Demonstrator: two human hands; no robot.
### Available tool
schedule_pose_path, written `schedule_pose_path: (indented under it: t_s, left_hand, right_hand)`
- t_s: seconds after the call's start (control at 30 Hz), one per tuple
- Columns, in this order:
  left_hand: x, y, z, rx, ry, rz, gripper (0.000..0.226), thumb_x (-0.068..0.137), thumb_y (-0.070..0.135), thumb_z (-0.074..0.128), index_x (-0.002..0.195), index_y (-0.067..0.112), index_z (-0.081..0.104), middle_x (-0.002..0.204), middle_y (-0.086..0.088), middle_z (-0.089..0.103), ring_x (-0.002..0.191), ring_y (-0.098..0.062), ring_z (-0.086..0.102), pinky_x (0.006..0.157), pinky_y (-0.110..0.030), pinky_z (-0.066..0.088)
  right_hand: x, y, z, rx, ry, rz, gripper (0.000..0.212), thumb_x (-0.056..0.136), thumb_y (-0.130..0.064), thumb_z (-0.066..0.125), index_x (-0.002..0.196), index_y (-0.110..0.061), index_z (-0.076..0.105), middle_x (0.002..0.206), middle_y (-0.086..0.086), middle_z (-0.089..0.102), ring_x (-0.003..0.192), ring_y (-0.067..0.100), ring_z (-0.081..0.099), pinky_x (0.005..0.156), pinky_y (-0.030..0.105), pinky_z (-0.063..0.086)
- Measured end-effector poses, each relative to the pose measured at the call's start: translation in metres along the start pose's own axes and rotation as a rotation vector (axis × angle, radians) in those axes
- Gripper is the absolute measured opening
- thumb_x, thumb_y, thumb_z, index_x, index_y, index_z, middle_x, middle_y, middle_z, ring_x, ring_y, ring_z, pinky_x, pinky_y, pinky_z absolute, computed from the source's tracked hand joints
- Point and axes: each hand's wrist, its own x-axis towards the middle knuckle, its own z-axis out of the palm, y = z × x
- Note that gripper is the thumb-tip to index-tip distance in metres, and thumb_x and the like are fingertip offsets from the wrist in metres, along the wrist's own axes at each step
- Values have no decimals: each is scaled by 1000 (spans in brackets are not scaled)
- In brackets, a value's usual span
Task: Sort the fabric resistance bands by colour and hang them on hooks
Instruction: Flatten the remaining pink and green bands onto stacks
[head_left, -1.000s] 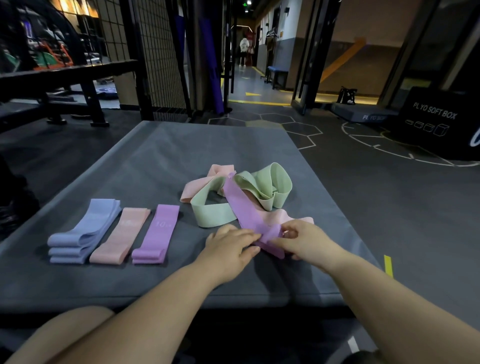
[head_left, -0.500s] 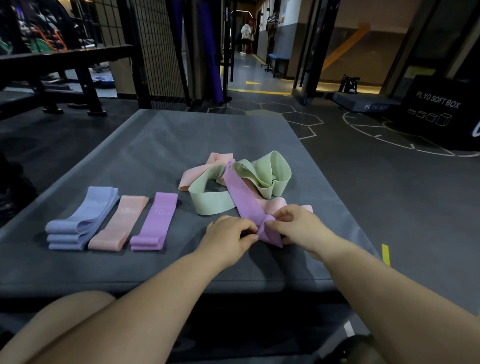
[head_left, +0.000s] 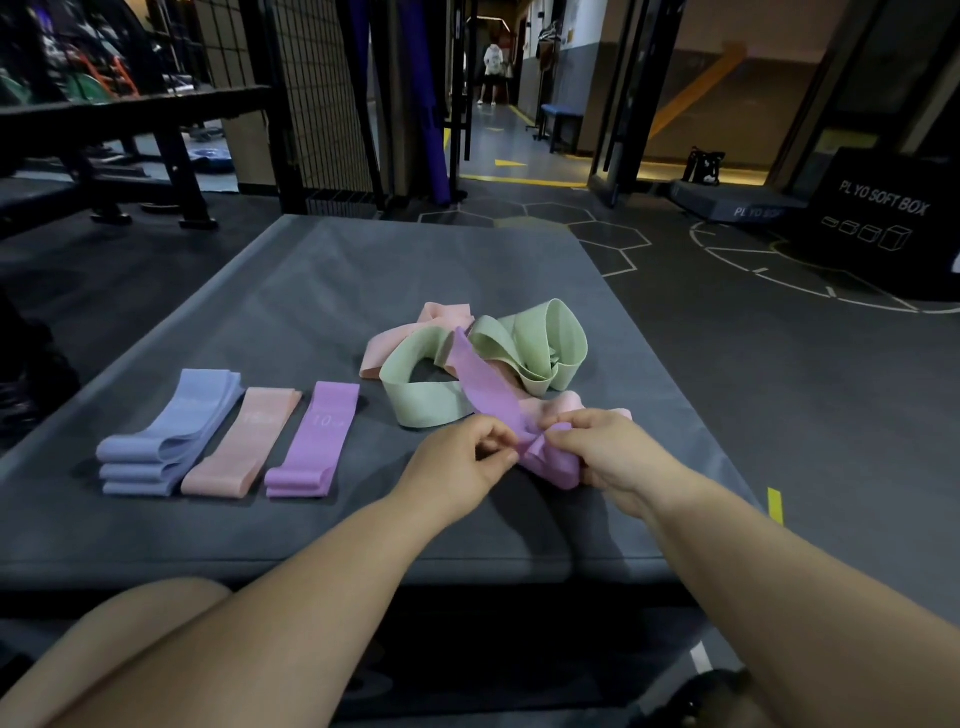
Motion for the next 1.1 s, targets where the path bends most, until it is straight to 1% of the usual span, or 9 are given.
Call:
schedule_pose_path:
  t_s: [0.13, 0.33, 0.43, 0.57, 0.67, 0.77, 0.9, 1.0, 1.1]
  left_hand:
    - [2, 0, -3, -23, 86, -52, 7, 90, 26, 64, 94, 28, 59, 82, 20, 58, 78, -2, 55, 69, -15, 40]
    - [5, -1, -6, -85, 128, -114, 30, 92, 30, 61, 119, 19, 54, 109, 10, 56, 83, -6, 56, 75, -22, 40]
    - [5, -1, -6, -99, 131, -130, 37, 93, 31, 60, 126, 18, 51, 113, 8, 56, 89, -9, 57, 77, -22, 40]
    - [4, -1, -7, -116, 130, -161, 36, 94, 32, 58, 126, 19, 50, 115, 8, 57, 97, -9, 56, 80, -22, 39]
    - [6, -2, -9, -110, 150, -173, 33, 94, 32, 57, 124, 20, 50, 111, 9, 60, 93, -8, 55, 77, -22, 38]
    - [7, -1, -13, -63, 213, -152, 31, 93, 31, 58, 122, 23, 51, 93, 9, 59, 86, -10, 56, 72, -26, 38]
    - [8, -7, -21, 94, 262, -126, 43, 90, 31, 60, 132, 29, 47, 78, 8, 52, 86, -20, 55, 74, -34, 44]
    - [9, -11, -26, 235, 208, -156, 12, 90, 37, 60, 100, 31, 60, 82, 6, 55, 86, -22, 57, 70, -32, 44]
    - [9, -14, -28, 288, 216, -166, 18, 91, 38, 58, 78, 27, 55, 91, 2, 56, 87, -25, 56, 75, -36, 48]
  right_hand:
    - [-3, -2, -4, 94, 8, 29, 22, 96, -3, 48, 93, -13, 67, 100, 12, 66, 89, 22, 60, 66, 28, 54]
    - [-10, -8, -9, 142, 18, 89, 25, 92, -2, 49, 72, -11, 62, 75, 12, 55, 67, 20, 51, 66, 30, 43]
    - [-12, -11, -8, 65, 55, 27, 12, 74, -21, 65, 63, -18, 59, 72, 11, 46, 64, 22, 43, 62, 31, 40]
    - [-10, -1, -10, -89, -25, -6, 28, 91, -41, 63, 82, -15, 63, 74, 12, 49, 63, 22, 43, 55, 22, 35]
    - [-5, 4, -14, -270, 26, -17, 34, 72, -58, 67, 87, -27, 67, 79, 0, 60, 77, 19, 58, 63, 24, 46]
    - [-10, -2, -17, -573, 101, -120, 18, 84, -47, 66, 73, -33, 63, 92, 1, 63, 84, 16, 58, 69, 23, 43]
    - [-11, -12, -25, -552, 226, -205, 12, 88, -41, 65, 92, -31, 60, 109, -2, 60, 92, 15, 53, 73, 26, 38]
    - [-9, -16, -32, -609, 229, -225, 34, 80, -50, 71, 105, -36, 54, 110, -7, 57, 98, 15, 52, 76, 28, 37]
    - [-6, -17, -36, -690, 227, -179, 46, 73, -56, 76, 110, -36, 59, 107, -9, 58, 99, 16, 54, 75, 29, 39]
